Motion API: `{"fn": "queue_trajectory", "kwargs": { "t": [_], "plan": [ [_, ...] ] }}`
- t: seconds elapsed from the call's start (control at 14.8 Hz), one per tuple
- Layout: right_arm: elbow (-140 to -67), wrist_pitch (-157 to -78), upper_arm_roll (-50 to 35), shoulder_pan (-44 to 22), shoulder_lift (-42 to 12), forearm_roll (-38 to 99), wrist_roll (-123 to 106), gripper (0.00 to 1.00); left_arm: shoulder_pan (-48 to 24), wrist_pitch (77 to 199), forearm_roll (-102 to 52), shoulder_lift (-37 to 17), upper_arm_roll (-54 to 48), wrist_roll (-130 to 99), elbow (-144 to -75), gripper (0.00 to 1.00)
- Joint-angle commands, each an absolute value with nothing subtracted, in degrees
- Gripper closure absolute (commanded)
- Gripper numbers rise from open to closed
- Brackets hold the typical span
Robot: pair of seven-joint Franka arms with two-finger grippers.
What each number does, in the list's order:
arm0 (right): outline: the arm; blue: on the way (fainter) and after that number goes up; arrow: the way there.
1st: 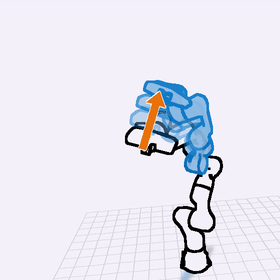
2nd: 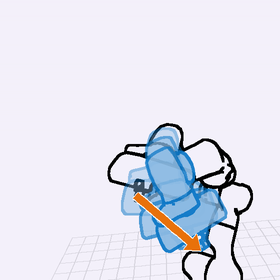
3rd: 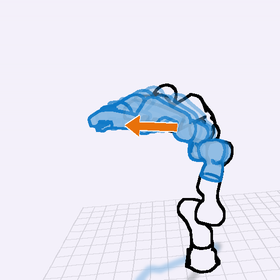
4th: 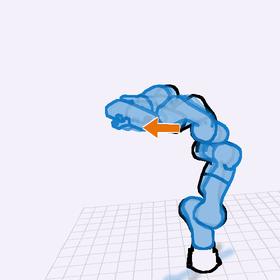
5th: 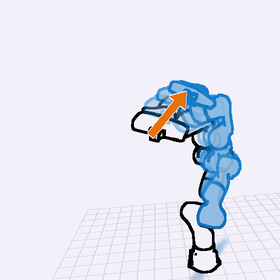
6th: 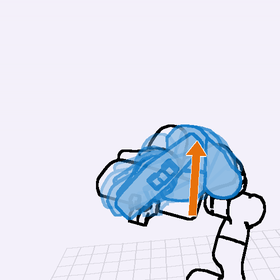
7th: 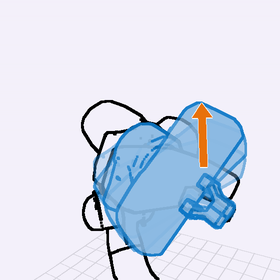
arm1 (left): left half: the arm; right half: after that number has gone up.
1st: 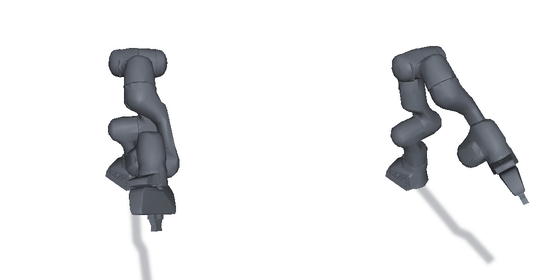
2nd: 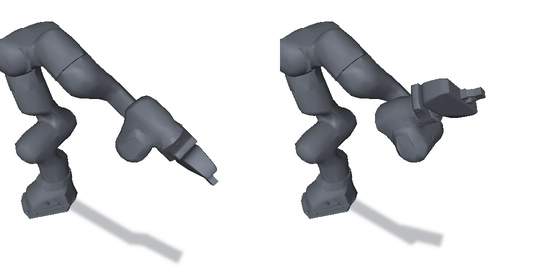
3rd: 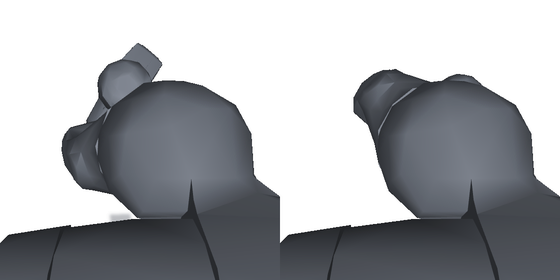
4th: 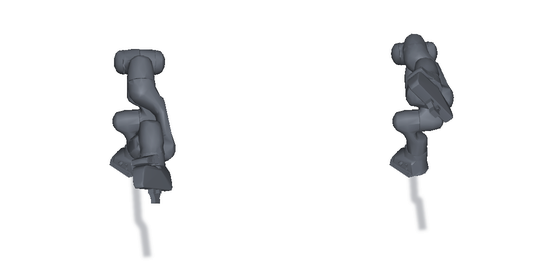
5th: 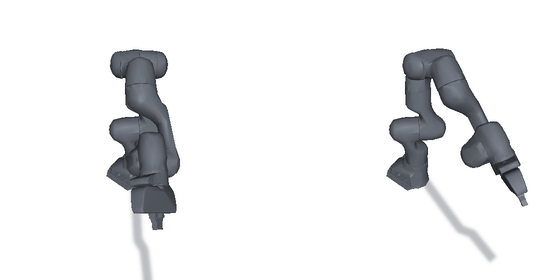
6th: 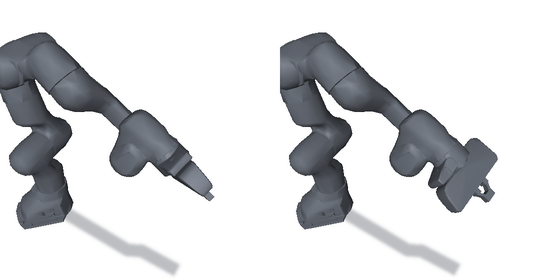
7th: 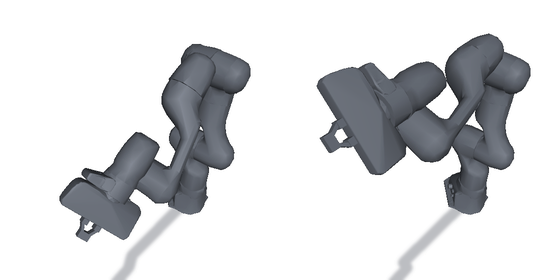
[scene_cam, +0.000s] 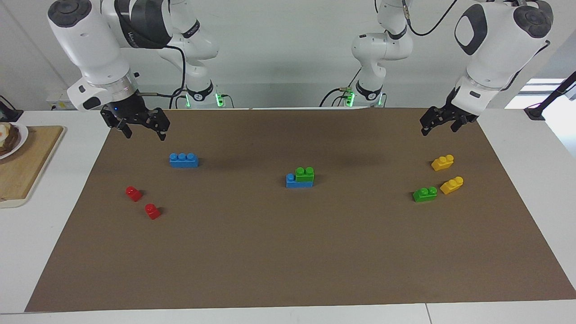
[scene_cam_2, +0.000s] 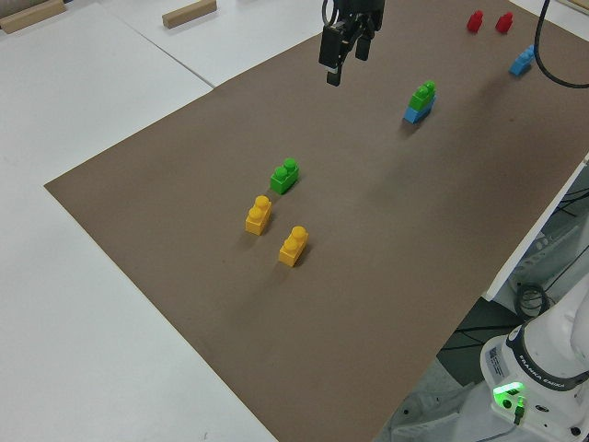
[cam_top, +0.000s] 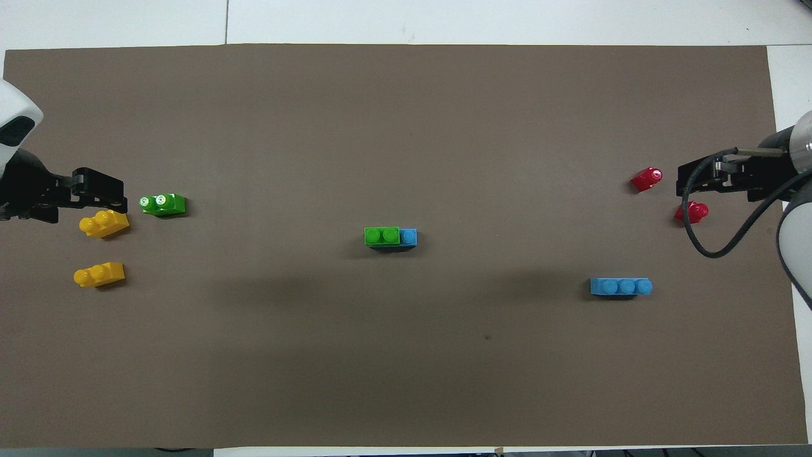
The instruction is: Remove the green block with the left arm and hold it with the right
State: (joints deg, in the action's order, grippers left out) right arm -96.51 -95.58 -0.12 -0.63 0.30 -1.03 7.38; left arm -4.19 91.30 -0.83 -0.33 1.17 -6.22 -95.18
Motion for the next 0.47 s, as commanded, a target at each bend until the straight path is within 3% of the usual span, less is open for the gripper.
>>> {"fn": "queue_trajectory", "kwargs": {
  "t": [0.0,0.41],
  "plan": [
    [-97.38,-95.10,-0.70,0.26,1.41,-1.49,6.06,0.00,-4.75,90.53,-1.49,-1.23,1.58,-5.36,-93.43,0.00],
    [-97.47,-95.10,-0.70,0.26,1.41,-1.49,6.06,0.00,-4.39,91.23,-2.29,-0.53,1.58,-5.27,-93.60,0.00]
  ]
}}
